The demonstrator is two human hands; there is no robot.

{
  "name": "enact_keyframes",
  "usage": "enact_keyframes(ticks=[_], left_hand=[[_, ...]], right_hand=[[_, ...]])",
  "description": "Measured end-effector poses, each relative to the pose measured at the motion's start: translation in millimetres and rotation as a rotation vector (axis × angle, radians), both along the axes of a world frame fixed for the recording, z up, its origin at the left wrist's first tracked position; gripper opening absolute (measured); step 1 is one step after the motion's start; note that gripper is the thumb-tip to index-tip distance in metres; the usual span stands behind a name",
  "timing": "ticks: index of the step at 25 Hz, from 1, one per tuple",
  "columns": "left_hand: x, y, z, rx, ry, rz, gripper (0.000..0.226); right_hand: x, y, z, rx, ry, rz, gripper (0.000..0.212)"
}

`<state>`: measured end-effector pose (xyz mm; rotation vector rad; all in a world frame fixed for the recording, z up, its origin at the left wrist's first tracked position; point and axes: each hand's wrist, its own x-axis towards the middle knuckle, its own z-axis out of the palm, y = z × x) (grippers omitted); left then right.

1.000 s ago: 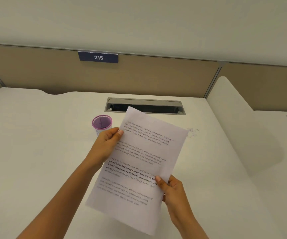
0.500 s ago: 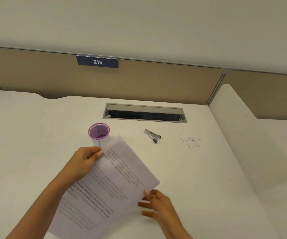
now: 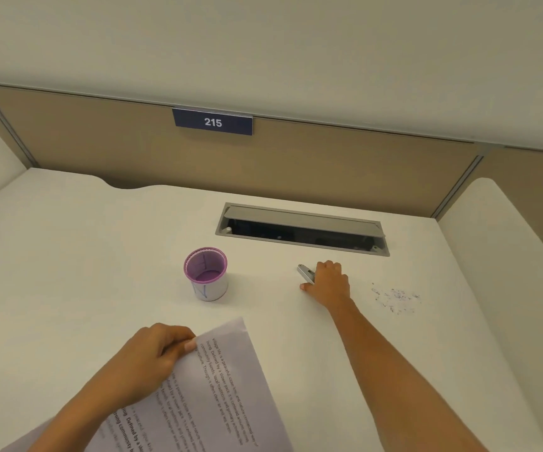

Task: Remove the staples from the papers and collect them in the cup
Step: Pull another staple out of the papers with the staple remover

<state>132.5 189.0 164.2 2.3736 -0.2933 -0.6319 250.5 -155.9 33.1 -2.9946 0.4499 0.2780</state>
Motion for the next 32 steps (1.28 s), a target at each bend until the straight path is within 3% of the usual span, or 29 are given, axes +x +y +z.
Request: enact_keyframes(ticks=[6, 10, 12, 14, 16, 18, 22, 32], left_hand=[[9, -4, -2, 0.009, 0.015, 0.034, 0.027], [9, -9, 2, 0.007, 0.013, 0.007, 0.029], [9, -12, 7, -0.003, 0.0, 0.0, 0.032], [7, -15, 14, -0.01, -0.025, -0.017, 0.036], [4, -19, 22, -0.02, -0.041, -0.03, 0.033], [-1, -24, 30, -0.022, -0.07, -0.049, 0.03], [-14, -32, 51, -0.011, -0.152, -0.113, 0.028], [-43, -35, 79, -0.025, -0.294, -0.188, 0.025]], right_hand=[[15, 9, -9, 0.006, 0.062, -0.043, 0.037], [-10, 9, 2, 0.248, 0.087, -0.099, 0.028], [-32, 11, 23, 0.577, 0.038, -0.156, 0.03], [-66, 17, 55, 1.122, -0.052, -0.234, 0.029], [-105, 23, 84, 1.66, -0.133, -0.23, 0.044], [-137, 32, 105, 1.9, -0.165, -0.184, 0.052], [-179, 54, 134, 1.923, -0.272, -0.133, 0.038], [-225, 80, 161, 1.867, -0.445, -0.167, 0.028]])
